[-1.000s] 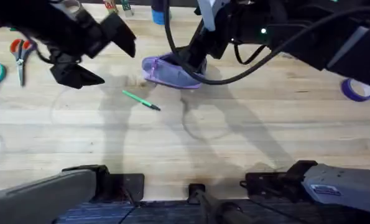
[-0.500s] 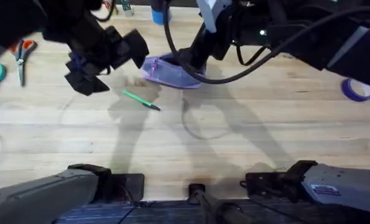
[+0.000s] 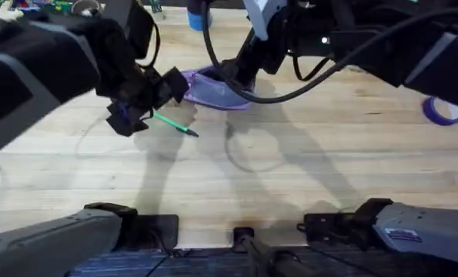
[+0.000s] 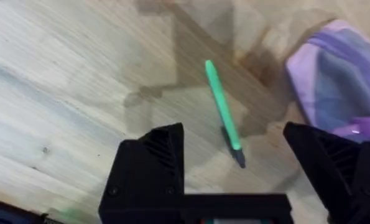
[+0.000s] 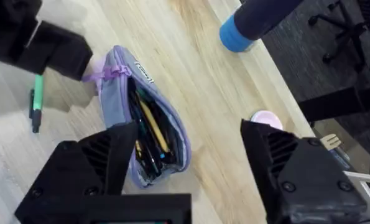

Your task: Unzip the bag, pick up the pens from the table one at a time and place them inside, then zip the bag closed.

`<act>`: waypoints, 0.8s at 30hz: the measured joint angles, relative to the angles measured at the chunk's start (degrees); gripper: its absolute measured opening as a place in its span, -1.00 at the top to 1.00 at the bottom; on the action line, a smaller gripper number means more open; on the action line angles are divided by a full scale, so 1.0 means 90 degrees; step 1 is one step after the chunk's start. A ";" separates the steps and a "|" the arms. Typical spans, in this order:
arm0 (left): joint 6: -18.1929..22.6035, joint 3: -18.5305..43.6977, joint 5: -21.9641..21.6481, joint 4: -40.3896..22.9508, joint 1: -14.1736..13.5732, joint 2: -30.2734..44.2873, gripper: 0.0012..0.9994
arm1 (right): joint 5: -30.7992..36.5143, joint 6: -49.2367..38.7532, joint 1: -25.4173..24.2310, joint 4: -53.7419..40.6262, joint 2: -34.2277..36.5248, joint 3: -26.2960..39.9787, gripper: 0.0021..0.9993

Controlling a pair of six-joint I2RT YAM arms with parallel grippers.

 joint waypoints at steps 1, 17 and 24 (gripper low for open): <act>-0.0002 -0.0114 0.0000 0.0090 0.0000 0.0000 -0.99 | 0.0000 0.0000 0.0000 0.0000 0.0001 -0.0001 -0.99; -0.0024 -0.0603 -0.0163 0.0805 0.0000 0.0357 -0.99 | 0.0000 0.0000 0.0000 -0.0001 0.0001 0.0000 -0.99; -0.0022 -0.0513 -0.0215 0.0719 -0.0002 0.0772 -0.99 | 0.0000 0.0000 0.0000 0.0000 0.0001 0.0000 -0.99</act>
